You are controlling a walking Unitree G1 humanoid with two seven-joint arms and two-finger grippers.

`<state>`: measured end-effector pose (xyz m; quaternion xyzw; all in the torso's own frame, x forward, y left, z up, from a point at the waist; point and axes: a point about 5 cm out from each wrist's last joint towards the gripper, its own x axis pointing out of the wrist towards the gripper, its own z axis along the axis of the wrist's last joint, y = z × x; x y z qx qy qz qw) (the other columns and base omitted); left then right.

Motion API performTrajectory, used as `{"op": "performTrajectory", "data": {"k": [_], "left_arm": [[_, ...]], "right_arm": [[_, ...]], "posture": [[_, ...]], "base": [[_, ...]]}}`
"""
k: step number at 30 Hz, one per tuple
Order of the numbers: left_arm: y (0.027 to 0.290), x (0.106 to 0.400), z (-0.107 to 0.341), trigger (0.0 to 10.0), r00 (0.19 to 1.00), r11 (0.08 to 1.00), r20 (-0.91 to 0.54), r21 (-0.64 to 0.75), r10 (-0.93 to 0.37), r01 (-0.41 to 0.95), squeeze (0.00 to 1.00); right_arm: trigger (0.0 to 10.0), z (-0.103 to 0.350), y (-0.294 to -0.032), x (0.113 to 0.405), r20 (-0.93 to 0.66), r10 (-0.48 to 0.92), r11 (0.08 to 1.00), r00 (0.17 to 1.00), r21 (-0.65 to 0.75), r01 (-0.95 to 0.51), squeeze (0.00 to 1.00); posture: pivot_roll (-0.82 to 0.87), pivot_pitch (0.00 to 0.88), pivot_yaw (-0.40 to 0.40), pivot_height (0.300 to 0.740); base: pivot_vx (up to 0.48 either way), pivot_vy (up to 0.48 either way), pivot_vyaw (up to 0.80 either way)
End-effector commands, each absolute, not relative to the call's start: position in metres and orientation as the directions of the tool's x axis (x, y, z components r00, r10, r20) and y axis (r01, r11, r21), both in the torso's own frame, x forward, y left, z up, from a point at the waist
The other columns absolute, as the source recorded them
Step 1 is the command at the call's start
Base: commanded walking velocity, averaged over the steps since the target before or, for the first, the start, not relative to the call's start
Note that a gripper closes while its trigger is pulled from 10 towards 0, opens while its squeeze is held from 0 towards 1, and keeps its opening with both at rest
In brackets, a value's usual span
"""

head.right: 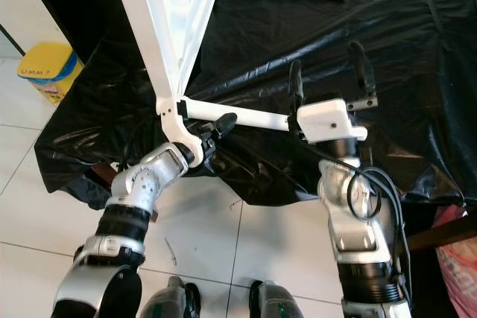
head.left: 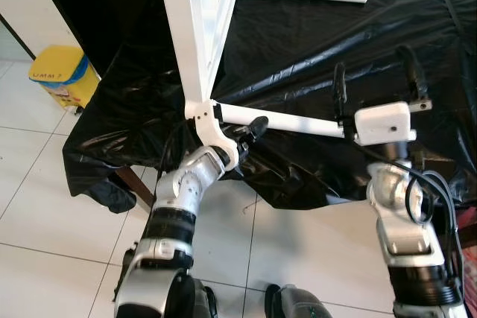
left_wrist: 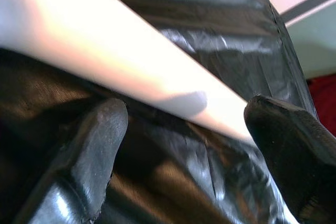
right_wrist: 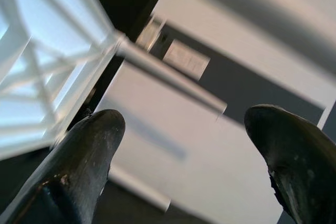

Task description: Building children table

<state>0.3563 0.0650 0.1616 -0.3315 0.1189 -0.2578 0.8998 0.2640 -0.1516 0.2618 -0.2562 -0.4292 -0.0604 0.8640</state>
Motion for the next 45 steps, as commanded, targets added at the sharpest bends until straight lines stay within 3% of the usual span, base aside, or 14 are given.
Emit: {"op": "performTrajectory", "data": {"k": [1,8,13,17,26,37,45], "left_arm": [[0.066,0.360,0.156,10.0,0.850,0.646,-0.067,-0.682,-0.522,0.343,0.00],[0.064,0.364,0.157,10.0,0.857,0.645,-0.070,-0.691,-0.510,0.327,0.00],[0.062,0.366,0.155,10.0,0.859,0.644,-0.082,-0.697,-0.506,0.313,0.00],[0.060,0.367,0.155,10.0,0.857,0.643,-0.084,-0.699,-0.508,0.313,0.00],[0.056,0.369,0.158,10.0,0.853,0.635,-0.074,-0.701,-0.517,0.324,0.00],[0.054,0.372,0.161,10.0,0.853,0.628,-0.058,-0.702,-0.519,0.335,0.00],[0.053,0.373,0.162,10.0,0.852,0.626,-0.053,-0.702,-0.520,0.339,0.00]], "right_arm": [[10.0,0.268,-0.154,0.261,0.787,0.127,0.842,0.603,-0.407,0.354,0.00],[10.0,0.277,-0.153,0.256,0.817,0.149,0.815,0.557,-0.420,0.398,0.00],[10.0,0.299,-0.152,0.246,0.886,0.159,0.719,0.435,-0.406,0.564,0.00],[10.0,0.306,-0.150,0.247,0.895,0.184,0.677,0.407,-0.416,0.607,0.00],[10.0,0.316,-0.139,0.261,0.879,0.252,0.650,0.404,-0.463,0.602,0.00],[10.0,0.345,-0.122,0.297,0.809,0.390,0.547,0.441,-0.588,0.596,0.00],[10.0,0.354,-0.117,0.310,0.790,0.403,0.519,0.461,-0.613,0.596,0.00]], "posture": [[0.02,0.155,0.007,0.740],[0.02,0.154,0.009,0.740],[0.01,0.153,0.019,0.740],[0.01,0.148,0.025,0.740],[0.00,0.139,0.024,0.740],[0.00,0.134,0.027,0.740],[0.00,0.139,0.026,0.740]], "base": [[0.000,0.000,0.00],[0.000,0.000,0.00],[0.000,0.000,0.00],[0.000,0.000,0.00],[0.000,0.000,0.00],[0.000,0.000,0.00],[0.000,0.000,0.00]]}}
